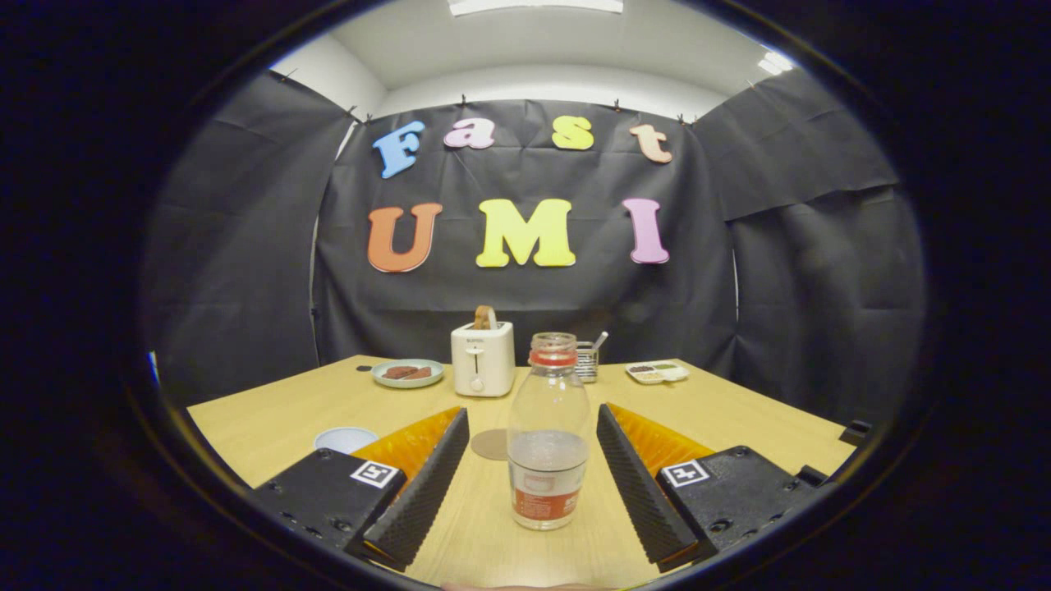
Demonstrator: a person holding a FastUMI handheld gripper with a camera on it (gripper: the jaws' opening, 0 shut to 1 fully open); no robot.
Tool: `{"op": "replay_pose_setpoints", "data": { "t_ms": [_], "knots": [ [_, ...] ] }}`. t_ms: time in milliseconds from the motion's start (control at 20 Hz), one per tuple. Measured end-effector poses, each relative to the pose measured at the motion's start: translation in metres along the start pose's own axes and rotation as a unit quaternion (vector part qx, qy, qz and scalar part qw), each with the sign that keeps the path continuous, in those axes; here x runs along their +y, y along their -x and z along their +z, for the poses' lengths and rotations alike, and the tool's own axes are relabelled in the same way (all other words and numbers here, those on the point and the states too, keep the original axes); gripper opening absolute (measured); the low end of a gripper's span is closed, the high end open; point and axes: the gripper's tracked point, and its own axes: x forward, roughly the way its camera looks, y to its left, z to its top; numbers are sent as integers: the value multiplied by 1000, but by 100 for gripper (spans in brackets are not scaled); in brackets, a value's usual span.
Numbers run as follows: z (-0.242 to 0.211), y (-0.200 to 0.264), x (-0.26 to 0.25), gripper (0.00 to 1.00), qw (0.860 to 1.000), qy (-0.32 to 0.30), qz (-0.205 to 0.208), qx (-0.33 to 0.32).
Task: Take the bottle from table, then pour the juice into the cup, finally place the bottle on the coaster
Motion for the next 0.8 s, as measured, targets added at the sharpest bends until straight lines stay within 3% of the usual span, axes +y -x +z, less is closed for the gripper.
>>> {"op": "replay_pose_setpoints", "data": {
  "t_ms": [300,700,750,800],
  "knots": [
    [-20,-19,1,100,999,35,-19,-25],
    [-44,-50,-14,100,999,-17,-24,22],
    [-46,-53,-9,98,999,-25,-14,27],
    [-48,-55,-6,90,999,-26,-4,37]
  ]
}}
